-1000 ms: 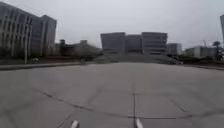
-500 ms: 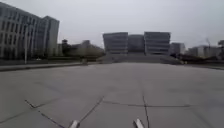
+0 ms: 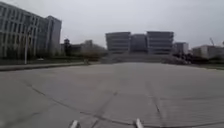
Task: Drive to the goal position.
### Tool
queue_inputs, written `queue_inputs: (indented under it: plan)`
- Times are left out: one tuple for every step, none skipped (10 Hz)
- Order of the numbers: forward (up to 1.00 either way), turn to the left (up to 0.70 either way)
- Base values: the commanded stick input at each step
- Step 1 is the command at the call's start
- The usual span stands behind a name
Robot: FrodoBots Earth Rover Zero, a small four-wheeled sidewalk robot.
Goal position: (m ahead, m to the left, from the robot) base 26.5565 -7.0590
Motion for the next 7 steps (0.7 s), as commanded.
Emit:
queue_inputs:
  plan:
    - [1.0, 0.02]
    - [1.0, 0.02]
    - [1.0, 0.02]
    - [1.0, 0.02]
    - [1.0, 0.02]
    - [1.0, 0.02]
    - [1.0, 0.02]
